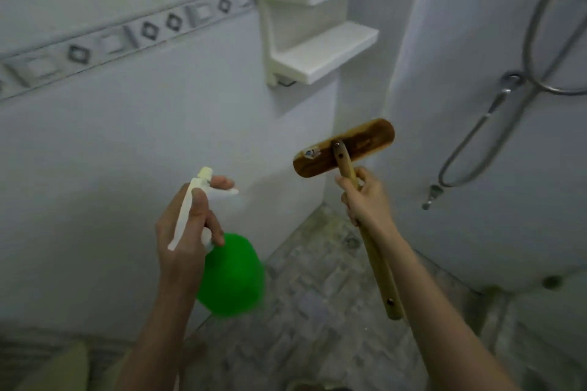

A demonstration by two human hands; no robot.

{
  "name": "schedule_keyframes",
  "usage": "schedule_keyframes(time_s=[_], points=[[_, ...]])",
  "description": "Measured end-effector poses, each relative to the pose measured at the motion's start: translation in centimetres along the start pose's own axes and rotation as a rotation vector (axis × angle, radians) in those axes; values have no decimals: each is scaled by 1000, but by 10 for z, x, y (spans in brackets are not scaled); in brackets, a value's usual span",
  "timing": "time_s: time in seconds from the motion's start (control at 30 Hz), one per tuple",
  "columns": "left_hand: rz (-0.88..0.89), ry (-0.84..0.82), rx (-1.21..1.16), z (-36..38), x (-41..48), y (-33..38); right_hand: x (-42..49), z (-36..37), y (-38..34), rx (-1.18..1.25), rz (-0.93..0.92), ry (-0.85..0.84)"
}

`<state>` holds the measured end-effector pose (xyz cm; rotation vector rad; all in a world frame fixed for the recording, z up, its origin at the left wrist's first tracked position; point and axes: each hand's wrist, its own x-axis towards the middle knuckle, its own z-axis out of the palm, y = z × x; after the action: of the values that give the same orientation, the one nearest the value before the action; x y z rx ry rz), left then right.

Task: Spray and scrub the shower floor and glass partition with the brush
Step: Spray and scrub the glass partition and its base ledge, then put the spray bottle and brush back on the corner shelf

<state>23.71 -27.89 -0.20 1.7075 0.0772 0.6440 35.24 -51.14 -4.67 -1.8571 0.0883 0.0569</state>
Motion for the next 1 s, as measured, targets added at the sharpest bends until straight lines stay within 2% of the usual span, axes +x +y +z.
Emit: schedule_keyframes(time_s=[0.3, 0.47, 0.63, 0.83, 1.0], points=[[22, 532, 120, -193, -75, 46, -101, 192, -36, 76, -31, -511], [9, 825, 204, -271, -107, 49, -147, 277, -30, 99, 85, -772], [7, 1073, 223, -329, -113, 35, -181, 352, 3, 69, 255, -937], [2, 1208, 387, -376, -104, 0, -220, 430, 58, -29, 392, -1087], [-32, 1311, 405, -404, -94, -44, -226, 488, 113, -256, 323, -1349]])
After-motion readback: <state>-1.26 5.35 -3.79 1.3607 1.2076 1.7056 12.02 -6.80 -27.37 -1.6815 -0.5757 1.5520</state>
